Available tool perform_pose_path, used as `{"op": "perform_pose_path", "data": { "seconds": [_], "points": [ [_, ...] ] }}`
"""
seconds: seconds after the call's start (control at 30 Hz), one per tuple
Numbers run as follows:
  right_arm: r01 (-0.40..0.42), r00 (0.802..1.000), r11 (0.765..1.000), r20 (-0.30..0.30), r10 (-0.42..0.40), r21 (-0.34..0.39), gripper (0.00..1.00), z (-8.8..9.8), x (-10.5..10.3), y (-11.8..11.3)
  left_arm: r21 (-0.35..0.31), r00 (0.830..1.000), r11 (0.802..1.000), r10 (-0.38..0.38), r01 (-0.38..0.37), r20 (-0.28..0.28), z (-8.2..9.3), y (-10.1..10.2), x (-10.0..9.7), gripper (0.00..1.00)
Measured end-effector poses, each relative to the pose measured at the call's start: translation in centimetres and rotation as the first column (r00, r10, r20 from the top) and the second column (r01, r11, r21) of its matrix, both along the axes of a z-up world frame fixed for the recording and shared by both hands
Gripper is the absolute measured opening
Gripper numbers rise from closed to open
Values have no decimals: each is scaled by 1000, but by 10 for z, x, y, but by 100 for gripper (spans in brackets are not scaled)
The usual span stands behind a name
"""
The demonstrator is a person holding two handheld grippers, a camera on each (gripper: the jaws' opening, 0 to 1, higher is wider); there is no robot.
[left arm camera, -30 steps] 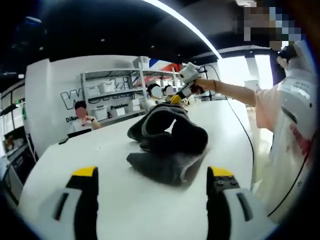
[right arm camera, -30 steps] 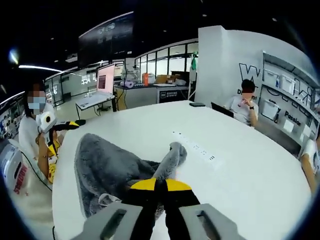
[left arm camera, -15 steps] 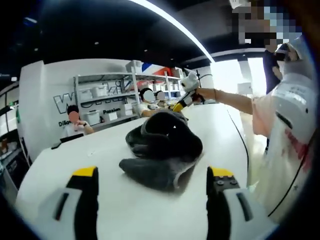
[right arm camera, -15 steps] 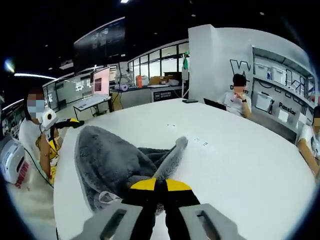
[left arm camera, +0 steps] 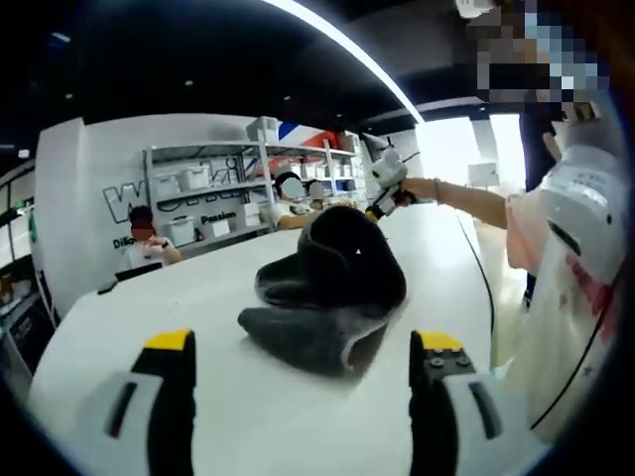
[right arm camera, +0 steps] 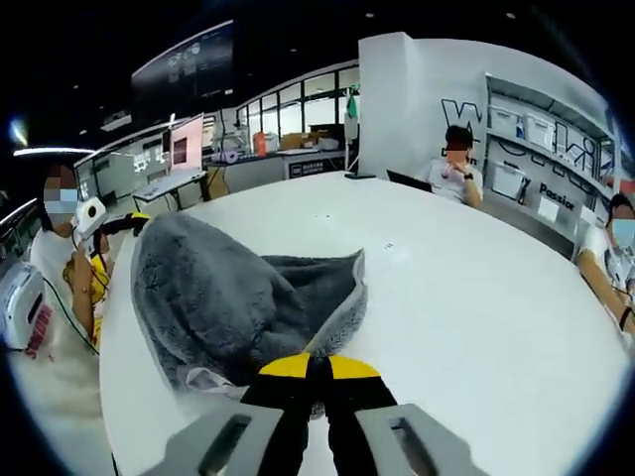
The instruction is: Fold the towel on the table until its edges align and the towel forms a compact rectangular stack.
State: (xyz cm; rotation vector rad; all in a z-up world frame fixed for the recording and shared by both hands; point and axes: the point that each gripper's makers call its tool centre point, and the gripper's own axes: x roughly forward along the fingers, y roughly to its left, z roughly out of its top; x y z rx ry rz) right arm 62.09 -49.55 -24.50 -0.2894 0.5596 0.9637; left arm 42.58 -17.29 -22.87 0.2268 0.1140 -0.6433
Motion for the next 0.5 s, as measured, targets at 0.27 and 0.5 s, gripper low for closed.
{"op": "perform_pose_path", "data": {
  "seconds": [0.27,0.5],
  "points": [
    [35,999,991,31,-31,-128,4,-22,14,-20,1,1000,1000,1,-1,-8,-4,1,0,93],
    [47,999,982,16,-44,-185,4,-43,23,-27,-1,1000,1000,8,-8,-15,-6,3,1,93]
  ]
}}
